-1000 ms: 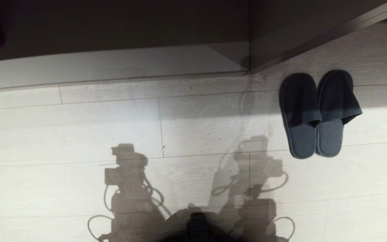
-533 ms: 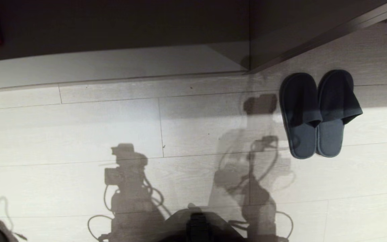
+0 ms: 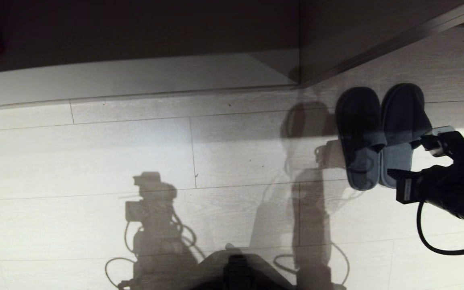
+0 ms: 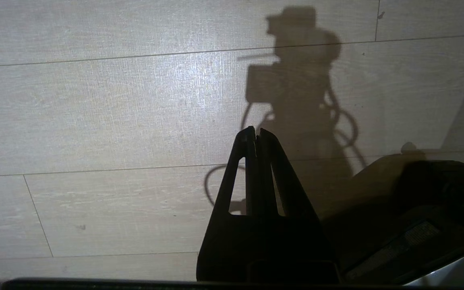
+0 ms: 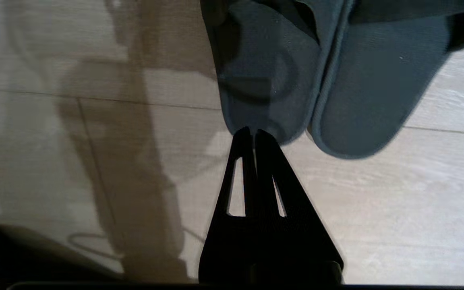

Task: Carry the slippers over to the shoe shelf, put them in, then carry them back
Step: Pick up the slippers on the floor

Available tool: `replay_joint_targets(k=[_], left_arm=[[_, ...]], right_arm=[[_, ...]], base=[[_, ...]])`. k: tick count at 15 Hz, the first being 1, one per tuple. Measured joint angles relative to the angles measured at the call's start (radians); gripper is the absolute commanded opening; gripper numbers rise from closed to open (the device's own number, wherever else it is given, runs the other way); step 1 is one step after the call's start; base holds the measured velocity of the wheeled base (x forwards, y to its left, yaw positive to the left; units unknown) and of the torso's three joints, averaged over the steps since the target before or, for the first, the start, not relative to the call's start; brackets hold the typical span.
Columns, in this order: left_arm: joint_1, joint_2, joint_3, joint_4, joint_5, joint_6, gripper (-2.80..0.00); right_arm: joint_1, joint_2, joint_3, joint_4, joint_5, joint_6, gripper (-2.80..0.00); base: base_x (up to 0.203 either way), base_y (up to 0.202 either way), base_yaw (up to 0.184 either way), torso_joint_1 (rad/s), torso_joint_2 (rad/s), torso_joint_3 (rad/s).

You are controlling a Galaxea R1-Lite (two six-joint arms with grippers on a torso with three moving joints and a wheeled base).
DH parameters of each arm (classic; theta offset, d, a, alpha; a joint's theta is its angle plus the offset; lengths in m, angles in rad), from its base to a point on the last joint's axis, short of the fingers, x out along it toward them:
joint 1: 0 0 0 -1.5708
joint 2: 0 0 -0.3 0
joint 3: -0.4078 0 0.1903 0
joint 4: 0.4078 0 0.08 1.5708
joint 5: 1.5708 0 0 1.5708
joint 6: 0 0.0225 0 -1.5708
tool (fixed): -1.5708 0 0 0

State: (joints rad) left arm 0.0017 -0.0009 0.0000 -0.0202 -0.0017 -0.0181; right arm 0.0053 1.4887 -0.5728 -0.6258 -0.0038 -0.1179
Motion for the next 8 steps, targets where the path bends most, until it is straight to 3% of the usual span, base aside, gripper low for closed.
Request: replay_joint_targets(k=[2,8], left_arm=[[0.000,0.000,0.000,0.000,0.000,0.000,-2.80],[0.000,0.000,0.000,0.000,0.000,-0.001,-2.80]], right_arm=[[0.000,0.094,-0.011,-0.128,-0.001,-0.012,0.00],[0.000,0.170,-0.031,-0.308,-0.075,-0.060,0.00]], base=[[0.000,0.000,0.000,0.000,0.00,0.000],[0.000,0.000,0.000,0.000,0.00,0.000]])
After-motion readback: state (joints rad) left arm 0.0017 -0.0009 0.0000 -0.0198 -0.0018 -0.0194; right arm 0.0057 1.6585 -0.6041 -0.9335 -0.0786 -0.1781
